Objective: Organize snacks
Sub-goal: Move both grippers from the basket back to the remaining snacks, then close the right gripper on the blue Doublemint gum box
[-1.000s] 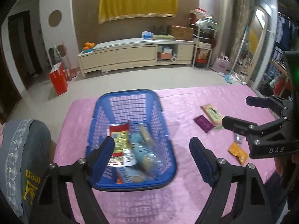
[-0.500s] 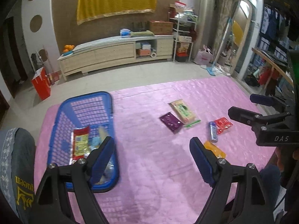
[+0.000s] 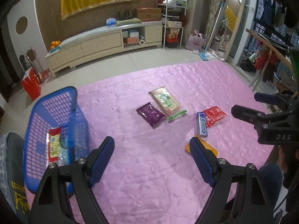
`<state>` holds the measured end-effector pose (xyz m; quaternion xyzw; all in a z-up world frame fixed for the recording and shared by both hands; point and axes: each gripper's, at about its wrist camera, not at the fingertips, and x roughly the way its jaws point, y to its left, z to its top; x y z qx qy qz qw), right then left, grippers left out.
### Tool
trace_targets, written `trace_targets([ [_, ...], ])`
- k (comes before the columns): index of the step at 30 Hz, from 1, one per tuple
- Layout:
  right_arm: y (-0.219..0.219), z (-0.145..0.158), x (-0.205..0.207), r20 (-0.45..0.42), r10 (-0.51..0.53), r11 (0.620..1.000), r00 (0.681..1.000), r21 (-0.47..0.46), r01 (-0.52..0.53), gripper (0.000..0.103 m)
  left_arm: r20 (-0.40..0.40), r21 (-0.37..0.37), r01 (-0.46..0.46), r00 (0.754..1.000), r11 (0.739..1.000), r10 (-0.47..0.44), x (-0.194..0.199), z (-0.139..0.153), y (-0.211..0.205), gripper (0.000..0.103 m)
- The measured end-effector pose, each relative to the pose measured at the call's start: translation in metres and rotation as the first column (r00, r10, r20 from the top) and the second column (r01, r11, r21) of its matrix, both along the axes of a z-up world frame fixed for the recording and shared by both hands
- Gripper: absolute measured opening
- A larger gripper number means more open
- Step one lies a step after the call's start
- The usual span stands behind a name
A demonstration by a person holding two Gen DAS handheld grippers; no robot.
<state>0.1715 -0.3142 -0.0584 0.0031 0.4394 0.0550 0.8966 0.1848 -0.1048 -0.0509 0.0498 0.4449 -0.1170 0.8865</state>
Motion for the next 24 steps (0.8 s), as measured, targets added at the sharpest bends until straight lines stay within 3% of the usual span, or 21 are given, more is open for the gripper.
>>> trace_targets([
  [3,-0.009,-0.015,0.008,-0.04,-0.004,0.999,0.999,0.035,0.005,0.103,-0.029,-0.006,-0.006,1.0,1.0,0.006,0.008,-0.011,-0.007,0.081],
  [11,-0.022,-0.055,0.033,-0.124,-0.038,0.999,0.992,0.016,0.04,0.103,-0.101,0.005,0.0,0.995,1.0,0.0,0.035,-0.047,-0.021,0.081],
  [24,-0.018,-0.111,0.076,-0.252,-0.04,0.998,0.967,0.038,0.051,0.103,-0.21,0.007,-0.019,0.977,1.0,0.02,0.071,-0.102,-0.015,0.081],
])
